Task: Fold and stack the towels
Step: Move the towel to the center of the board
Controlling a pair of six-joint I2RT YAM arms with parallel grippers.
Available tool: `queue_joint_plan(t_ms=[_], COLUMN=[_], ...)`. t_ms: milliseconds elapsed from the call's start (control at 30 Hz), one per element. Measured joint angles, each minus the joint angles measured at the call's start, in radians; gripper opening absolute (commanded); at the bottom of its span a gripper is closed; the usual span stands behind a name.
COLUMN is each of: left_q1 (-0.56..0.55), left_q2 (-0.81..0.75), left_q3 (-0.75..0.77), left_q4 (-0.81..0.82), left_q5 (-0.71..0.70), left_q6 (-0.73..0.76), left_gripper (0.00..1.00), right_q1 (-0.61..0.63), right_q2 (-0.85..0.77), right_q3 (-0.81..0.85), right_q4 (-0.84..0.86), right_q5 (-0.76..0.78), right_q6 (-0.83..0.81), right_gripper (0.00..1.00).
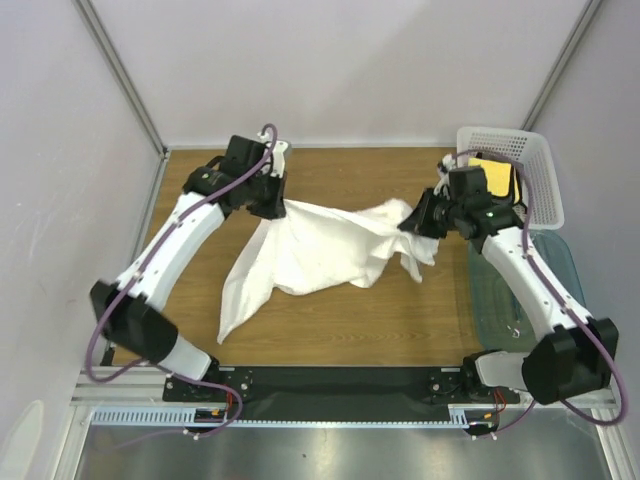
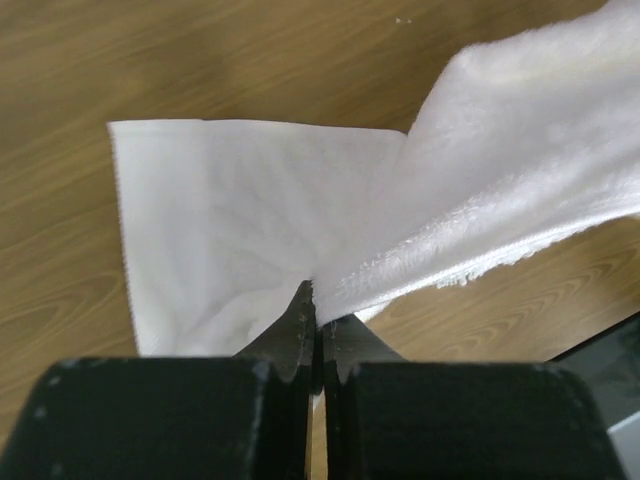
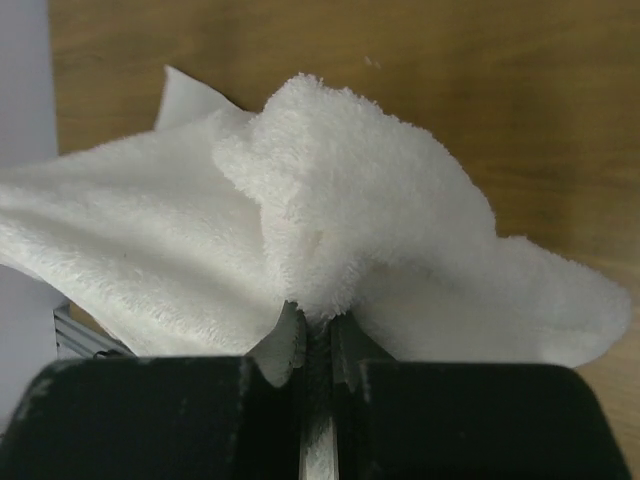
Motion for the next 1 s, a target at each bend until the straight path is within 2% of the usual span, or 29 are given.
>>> queue_joint_plan(t_ms=[100,133,167,233,267,333,400,433,567,600,633,700,767,800,867,933,1000], left_q1=[0.025,0.029,0.033,0.043,0.048,0.056,0.060,0.063,0.079,0.086,0.093,0.105,0.111,0.114,0.114,0.111,0.103], left_q2=[0.115,0.147,0.178,0.260,0.302,0.390,0.468,0.517,0.637,0.660,0.680,0.706,0.708,0.707,0.702,0.688,0.660], left_q3=[-0.005,-0.003,0.002,0.035,0.051,0.084,0.111,0.134,0.227,0.258,0.290,0.346,0.367,0.373,0.370,0.350,0.315], left_q4=[0.060,0.083,0.096,0.129,0.151,0.188,0.220,0.230,0.250,0.252,0.254,0.264,0.279,0.285,0.307,0.325,0.331], left_q5=[0.084,0.106,0.123,0.161,0.178,0.200,0.203,0.203,0.173,0.164,0.152,0.121,0.086,0.072,0.048,0.034,0.003], left_q6=[0.000,0.002,0.005,0.014,0.021,0.031,0.041,0.047,0.071,0.073,0.075,0.083,0.083,0.079,0.059,0.044,0.014], left_gripper=[0.00,0.00,0.00,0.00,0.00,0.00,0.00,0.00,0.05,0.07,0.17,0.24,0.46,0.53,0.57,0.69,0.71], right_q1=[-0.027,-0.039,-0.052,-0.076,-0.086,-0.097,-0.102,-0.103,-0.115,-0.121,-0.124,-0.130,-0.130,-0.126,-0.107,-0.077,-0.031], right_q2=[0.047,0.064,0.082,0.114,0.135,0.190,0.254,0.285,0.366,0.379,0.387,0.389,0.381,0.372,0.342,0.314,0.283], right_q3=[-0.114,-0.126,-0.129,-0.128,-0.127,-0.113,-0.087,-0.071,0.011,0.039,0.064,0.102,0.134,0.140,0.139,0.135,0.124], right_q4=[0.038,0.050,0.065,0.098,0.113,0.126,0.133,0.130,0.100,0.088,0.080,0.072,0.072,0.076,0.080,0.094,0.116], right_q5=[-0.030,-0.034,-0.034,-0.027,-0.020,-0.006,0.010,0.018,0.070,0.080,0.088,0.095,0.100,0.103,0.109,0.111,0.120], right_q6=[0.034,0.038,0.037,0.034,0.030,0.021,0.010,0.004,-0.032,-0.042,-0.053,-0.071,-0.089,-0.100,-0.117,-0.127,-0.127], right_gripper=[0.00,0.03,0.10,0.12,0.17,0.18,0.29,0.43,0.76,0.78,0.83,0.84,0.86,0.87,0.88,0.89,0.89])
